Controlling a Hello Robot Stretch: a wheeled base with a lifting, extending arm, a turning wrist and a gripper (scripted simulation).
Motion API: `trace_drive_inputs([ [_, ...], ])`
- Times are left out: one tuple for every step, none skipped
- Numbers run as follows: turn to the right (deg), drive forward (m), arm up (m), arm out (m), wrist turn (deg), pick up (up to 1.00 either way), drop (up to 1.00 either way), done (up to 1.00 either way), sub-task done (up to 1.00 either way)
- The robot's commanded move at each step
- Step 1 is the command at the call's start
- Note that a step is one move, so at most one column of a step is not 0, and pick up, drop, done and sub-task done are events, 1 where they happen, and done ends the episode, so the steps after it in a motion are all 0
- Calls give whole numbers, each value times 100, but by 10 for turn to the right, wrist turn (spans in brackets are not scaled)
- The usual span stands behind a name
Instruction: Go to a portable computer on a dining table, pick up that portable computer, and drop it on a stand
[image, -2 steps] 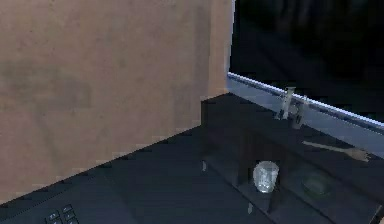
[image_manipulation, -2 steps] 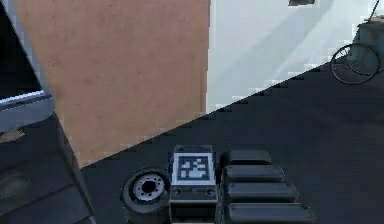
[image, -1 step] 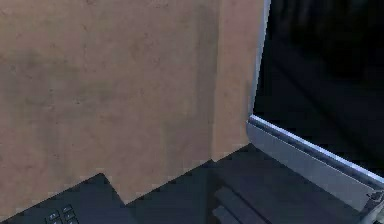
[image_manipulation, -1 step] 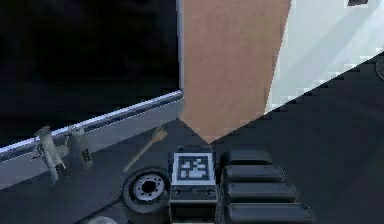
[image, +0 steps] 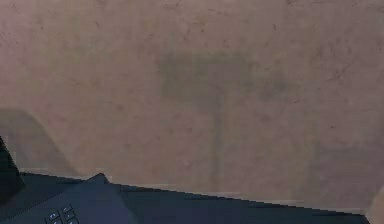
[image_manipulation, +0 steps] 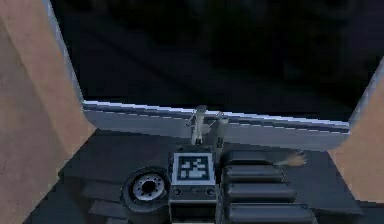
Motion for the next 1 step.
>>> trace_drive_inputs([
  [-450, 0, 0, 0, 0, 0, 0, 0, 0],
])
